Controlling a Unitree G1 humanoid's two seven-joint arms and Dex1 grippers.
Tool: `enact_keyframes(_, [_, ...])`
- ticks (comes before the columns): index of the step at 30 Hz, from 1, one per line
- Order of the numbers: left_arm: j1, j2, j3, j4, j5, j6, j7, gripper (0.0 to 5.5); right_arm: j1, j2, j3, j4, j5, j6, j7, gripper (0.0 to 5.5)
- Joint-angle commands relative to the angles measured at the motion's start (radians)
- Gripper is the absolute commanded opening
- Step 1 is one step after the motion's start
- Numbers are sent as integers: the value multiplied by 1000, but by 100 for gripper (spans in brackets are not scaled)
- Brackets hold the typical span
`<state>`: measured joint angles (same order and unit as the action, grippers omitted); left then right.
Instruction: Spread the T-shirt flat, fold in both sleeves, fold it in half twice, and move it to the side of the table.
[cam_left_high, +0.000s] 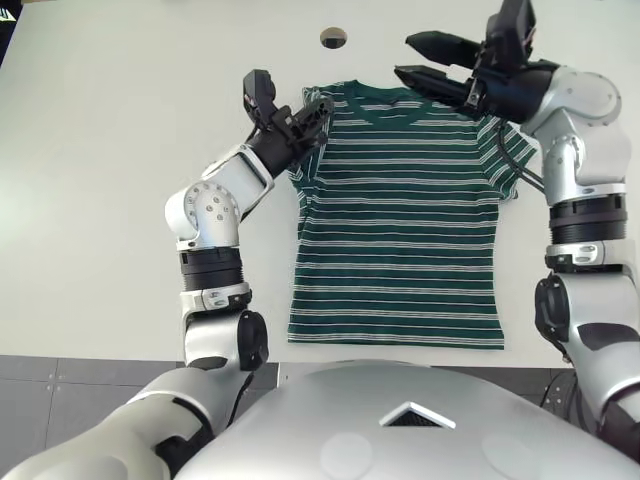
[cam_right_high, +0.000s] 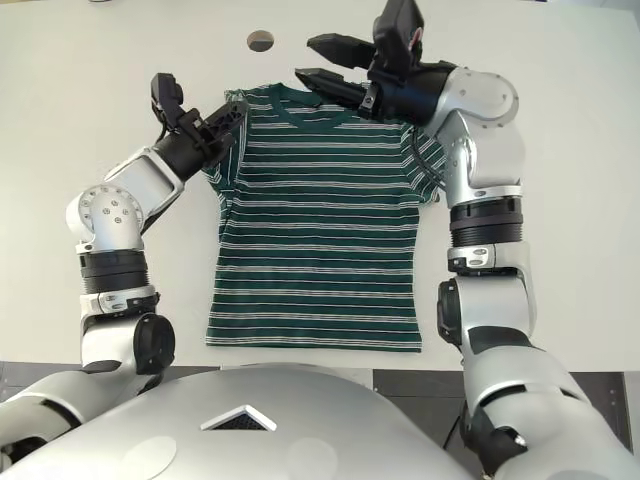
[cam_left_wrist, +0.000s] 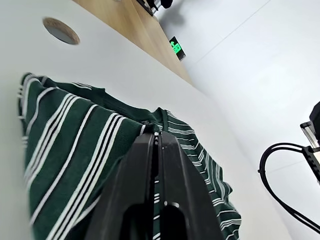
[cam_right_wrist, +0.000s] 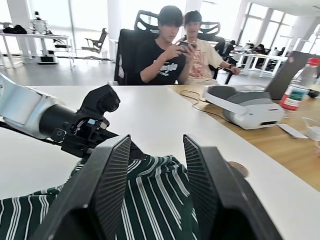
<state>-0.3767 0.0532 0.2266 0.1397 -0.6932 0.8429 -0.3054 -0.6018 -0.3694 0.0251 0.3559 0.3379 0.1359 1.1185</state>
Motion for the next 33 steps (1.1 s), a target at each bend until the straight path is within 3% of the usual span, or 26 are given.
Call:
enact_keyframes(1, [-52,-32,-8,61,18,-32,14,12,22,-37,-29,-15,0,10,-26,195])
enact_keyframes(10, [-80,-71,-3,242,57,-121,9,12,65,-157,-64,38,-82,74,-162,195])
enact_keyframes(22, [-86,-105,16,259,22,-125,-6,204,110,-250,-73,110,-117,232,-191,195])
enact_keyframes(26, [-51,-101,45,100,-104,-71,-97,273,67,-280,-56,245,-163,279,-207,195])
enact_keyframes(29, [6,-68,64,-117,-229,-54,-212,278,36,-291,-25,376,-226,242,-232,195])
enact_keyframes(33, [33,-11,145,-262,-359,-78,-257,281,1,-297,-4,522,-298,162,-281,270])
